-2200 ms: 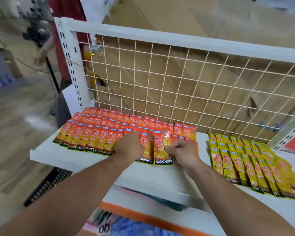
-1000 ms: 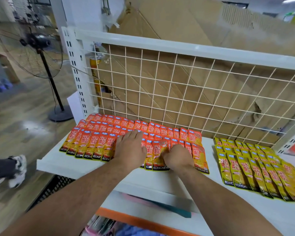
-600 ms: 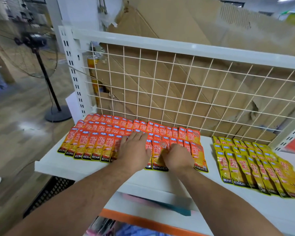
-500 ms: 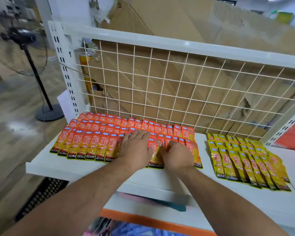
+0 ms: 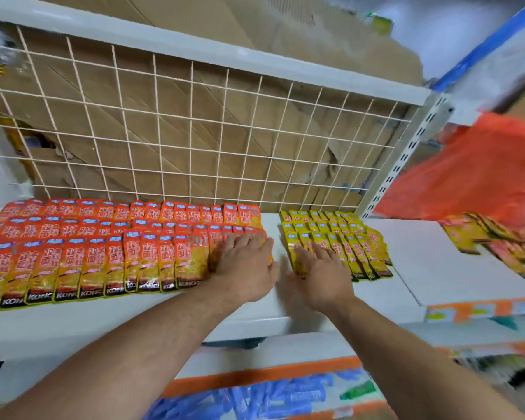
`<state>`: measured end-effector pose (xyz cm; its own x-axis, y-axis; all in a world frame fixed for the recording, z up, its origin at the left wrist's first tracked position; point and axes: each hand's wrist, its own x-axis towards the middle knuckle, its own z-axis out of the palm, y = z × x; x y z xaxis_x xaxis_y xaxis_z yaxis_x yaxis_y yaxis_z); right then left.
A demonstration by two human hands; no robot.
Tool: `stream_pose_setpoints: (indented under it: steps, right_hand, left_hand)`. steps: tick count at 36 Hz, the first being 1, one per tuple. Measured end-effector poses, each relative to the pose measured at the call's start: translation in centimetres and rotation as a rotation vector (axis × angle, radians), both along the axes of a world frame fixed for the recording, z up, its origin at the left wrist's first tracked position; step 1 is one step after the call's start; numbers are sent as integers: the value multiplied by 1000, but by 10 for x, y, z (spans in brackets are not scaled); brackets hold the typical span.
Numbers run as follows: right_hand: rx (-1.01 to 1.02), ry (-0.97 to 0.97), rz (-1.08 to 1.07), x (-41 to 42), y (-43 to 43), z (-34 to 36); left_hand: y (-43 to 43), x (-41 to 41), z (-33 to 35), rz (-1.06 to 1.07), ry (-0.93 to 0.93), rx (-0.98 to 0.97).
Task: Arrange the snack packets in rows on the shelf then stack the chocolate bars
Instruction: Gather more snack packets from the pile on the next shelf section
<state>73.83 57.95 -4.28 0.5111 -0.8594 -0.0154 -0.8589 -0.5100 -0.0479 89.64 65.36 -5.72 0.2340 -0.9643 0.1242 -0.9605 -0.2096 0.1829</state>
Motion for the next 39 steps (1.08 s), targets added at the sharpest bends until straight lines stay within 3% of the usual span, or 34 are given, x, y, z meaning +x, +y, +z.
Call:
stream_pose_setpoints:
  steps: [15,29,39]
  right_hand:
    - [-22,-88,-117,-169,-49,6]
    - [22,-30,-142,-344,-115,21]
    - [48,-105,-269,-414,-159,20]
  left_hand:
    - [-68,-160,19,-94,-30,28]
    - [-140,-331,30,-167,-13,42]
    - [-206,-399,29,-300,-42,84]
